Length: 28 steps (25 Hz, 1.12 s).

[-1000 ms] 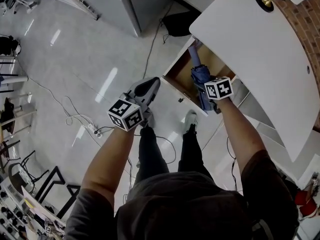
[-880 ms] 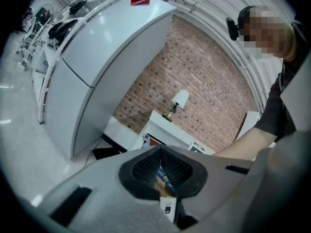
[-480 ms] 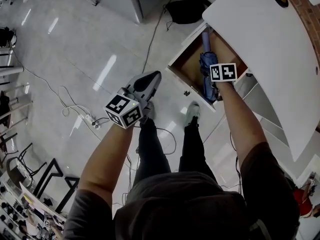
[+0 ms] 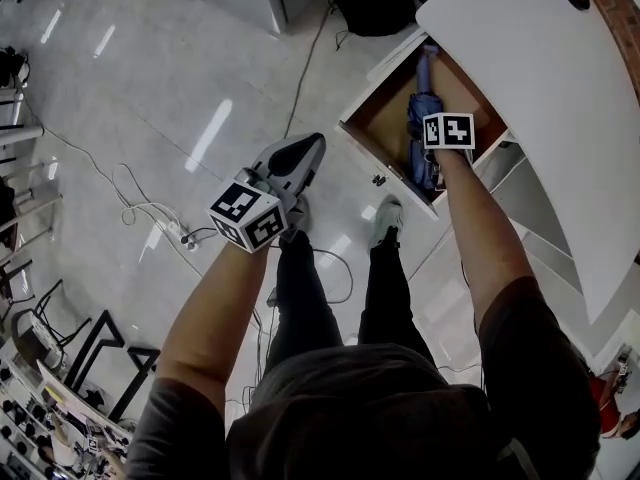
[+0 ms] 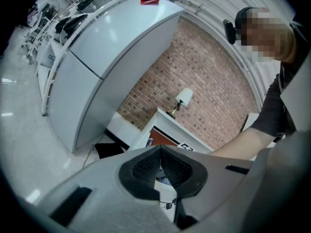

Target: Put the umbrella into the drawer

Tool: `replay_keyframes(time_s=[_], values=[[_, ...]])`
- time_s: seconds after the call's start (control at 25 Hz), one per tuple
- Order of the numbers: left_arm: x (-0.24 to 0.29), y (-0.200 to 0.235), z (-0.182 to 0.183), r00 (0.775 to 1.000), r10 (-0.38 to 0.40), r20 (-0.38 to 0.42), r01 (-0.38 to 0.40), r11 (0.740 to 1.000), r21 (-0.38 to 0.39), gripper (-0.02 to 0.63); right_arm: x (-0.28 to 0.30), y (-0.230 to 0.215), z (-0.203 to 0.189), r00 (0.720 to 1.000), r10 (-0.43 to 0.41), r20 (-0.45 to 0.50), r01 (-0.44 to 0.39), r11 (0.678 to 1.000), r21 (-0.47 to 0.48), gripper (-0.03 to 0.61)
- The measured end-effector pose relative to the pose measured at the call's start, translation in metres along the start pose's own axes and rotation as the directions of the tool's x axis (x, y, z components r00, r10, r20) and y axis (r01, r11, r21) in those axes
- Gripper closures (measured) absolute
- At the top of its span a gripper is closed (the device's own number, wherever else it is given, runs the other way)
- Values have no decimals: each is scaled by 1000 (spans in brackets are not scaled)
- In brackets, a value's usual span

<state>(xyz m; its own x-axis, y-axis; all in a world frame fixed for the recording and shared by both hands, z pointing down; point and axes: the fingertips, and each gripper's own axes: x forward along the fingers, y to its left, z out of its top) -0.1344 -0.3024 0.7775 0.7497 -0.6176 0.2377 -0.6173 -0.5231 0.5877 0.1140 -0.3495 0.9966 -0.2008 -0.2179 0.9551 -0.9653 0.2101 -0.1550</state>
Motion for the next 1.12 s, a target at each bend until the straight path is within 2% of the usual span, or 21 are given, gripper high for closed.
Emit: replay_keyframes(time_s=[0.4, 0.68, 0.96, 1.12], values=[[-2, 7, 3, 1000, 14, 16, -14, 1000, 3, 611, -10, -2, 1, 997, -79, 17, 80, 994, -73, 217], [-9, -14, 26, 1000, 2, 2, -2, 999, 44, 611, -55, 12, 12, 990, -115, 75, 125, 981, -147, 215], [-18, -54, 68, 1000, -23, -12, 25, 993, 115, 611, -121, 44, 13, 990, -56, 132, 75, 987, -141, 215], [-26, -86, 90, 999, -24, -24, 28, 988, 150, 611, -166, 60, 4, 990, -18, 137, 47, 976, -213, 216]])
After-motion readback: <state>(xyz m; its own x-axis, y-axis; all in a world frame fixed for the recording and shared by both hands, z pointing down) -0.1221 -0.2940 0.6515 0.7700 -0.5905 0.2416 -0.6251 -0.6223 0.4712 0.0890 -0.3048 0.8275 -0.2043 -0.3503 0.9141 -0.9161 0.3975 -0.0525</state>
